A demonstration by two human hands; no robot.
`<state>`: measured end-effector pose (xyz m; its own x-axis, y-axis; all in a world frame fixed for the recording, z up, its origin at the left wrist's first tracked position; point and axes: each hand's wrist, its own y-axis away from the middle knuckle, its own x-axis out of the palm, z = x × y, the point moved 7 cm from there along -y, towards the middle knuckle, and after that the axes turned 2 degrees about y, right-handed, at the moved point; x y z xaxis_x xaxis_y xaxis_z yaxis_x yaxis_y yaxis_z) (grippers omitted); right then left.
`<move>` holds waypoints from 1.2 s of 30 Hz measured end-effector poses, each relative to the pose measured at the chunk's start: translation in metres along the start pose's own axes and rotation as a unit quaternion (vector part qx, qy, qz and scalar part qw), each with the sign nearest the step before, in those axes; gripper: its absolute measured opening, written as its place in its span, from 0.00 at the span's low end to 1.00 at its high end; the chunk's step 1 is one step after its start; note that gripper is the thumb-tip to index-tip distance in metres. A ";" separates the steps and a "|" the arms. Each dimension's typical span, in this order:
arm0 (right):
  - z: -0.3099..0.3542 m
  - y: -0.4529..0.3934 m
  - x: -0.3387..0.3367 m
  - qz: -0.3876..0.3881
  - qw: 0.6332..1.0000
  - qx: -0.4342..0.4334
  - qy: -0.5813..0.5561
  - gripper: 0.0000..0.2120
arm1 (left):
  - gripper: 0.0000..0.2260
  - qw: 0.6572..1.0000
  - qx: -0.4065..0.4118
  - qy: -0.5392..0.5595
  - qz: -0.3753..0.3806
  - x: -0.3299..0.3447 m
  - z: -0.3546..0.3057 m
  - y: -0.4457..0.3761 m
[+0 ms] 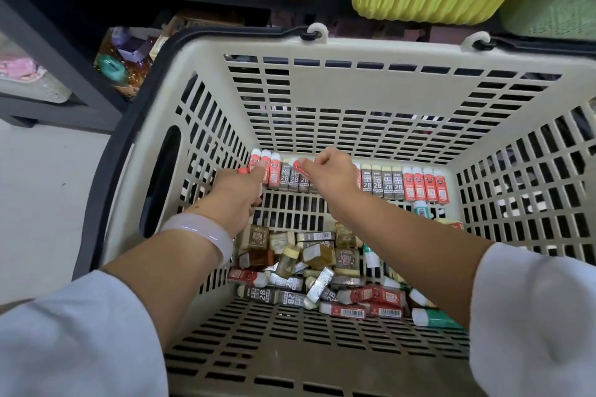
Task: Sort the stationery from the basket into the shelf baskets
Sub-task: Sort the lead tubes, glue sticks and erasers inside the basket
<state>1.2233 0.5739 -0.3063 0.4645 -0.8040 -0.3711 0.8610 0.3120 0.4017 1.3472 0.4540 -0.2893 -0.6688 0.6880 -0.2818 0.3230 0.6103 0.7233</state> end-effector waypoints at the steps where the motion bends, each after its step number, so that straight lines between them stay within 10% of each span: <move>1: 0.000 -0.002 0.005 -0.005 1.000 0.004 -0.002 0.15 | 0.16 1.000 -0.002 -0.005 -0.001 0.001 0.000 0.000; 6: 0.005 -0.003 0.034 0.008 0.999 0.003 0.042 0.01 | 0.08 0.999 0.004 0.002 0.037 0.011 0.001 0.003; 36: 0.032 0.027 0.017 0.306 0.946 -0.093 0.056 0.13 | 0.02 0.982 0.005 0.052 0.180 0.032 -0.008 0.017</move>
<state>1.2482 0.5528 -0.2750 0.8978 -0.3887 -0.2071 0.4404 0.7936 0.4199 1.3264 0.4834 -0.2812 -0.5753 0.8160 0.0567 0.5563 0.3395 0.7585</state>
